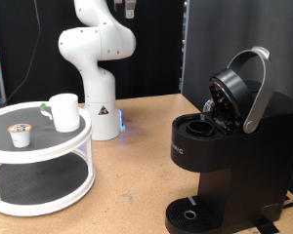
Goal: Make a cup of coffee with the keurig machine
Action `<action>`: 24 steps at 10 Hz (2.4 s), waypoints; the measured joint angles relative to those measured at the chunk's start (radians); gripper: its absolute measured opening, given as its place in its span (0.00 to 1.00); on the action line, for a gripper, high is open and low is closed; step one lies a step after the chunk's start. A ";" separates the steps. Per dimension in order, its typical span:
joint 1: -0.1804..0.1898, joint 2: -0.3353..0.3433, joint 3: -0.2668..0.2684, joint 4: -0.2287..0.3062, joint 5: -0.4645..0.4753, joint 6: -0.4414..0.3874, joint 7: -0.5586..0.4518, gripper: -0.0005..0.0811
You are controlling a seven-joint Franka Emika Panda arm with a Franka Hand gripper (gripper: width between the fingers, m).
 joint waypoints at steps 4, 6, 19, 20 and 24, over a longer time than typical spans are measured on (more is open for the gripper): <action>-0.012 0.003 -0.073 -0.004 -0.044 0.039 -0.080 1.00; -0.021 0.008 -0.114 -0.004 -0.097 0.035 -0.158 1.00; -0.057 0.021 -0.333 0.016 -0.179 0.057 -0.330 1.00; -0.060 0.030 -0.353 0.026 -0.200 0.055 -0.348 1.00; -0.060 0.081 -0.406 0.071 -0.224 0.049 -0.419 1.00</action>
